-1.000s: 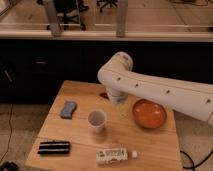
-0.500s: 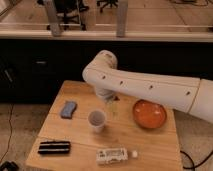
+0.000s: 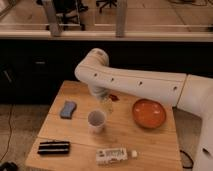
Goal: Wipe the white sponge on the table
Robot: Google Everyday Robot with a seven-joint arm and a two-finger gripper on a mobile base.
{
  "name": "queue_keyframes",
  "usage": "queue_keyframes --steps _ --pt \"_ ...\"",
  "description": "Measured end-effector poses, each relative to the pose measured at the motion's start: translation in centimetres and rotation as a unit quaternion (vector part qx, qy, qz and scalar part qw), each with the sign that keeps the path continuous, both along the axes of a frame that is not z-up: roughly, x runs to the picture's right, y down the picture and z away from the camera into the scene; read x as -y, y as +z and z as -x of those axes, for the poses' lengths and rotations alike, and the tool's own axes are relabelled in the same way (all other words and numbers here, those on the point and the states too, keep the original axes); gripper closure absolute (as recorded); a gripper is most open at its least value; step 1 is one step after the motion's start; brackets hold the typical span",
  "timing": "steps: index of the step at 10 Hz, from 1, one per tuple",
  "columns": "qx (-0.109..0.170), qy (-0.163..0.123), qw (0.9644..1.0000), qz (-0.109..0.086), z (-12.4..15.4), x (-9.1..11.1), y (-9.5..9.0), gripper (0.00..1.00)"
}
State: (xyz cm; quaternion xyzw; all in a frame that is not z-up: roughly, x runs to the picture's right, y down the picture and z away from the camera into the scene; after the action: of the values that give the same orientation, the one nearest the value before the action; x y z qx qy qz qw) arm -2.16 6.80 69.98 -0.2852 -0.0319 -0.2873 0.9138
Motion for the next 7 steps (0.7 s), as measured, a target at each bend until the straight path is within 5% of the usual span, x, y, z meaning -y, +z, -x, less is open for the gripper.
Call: queue_keyframes --steps 7 --pt "0.028 -0.048 0.9983 0.018 3.0 0.2 1.7 0.2"
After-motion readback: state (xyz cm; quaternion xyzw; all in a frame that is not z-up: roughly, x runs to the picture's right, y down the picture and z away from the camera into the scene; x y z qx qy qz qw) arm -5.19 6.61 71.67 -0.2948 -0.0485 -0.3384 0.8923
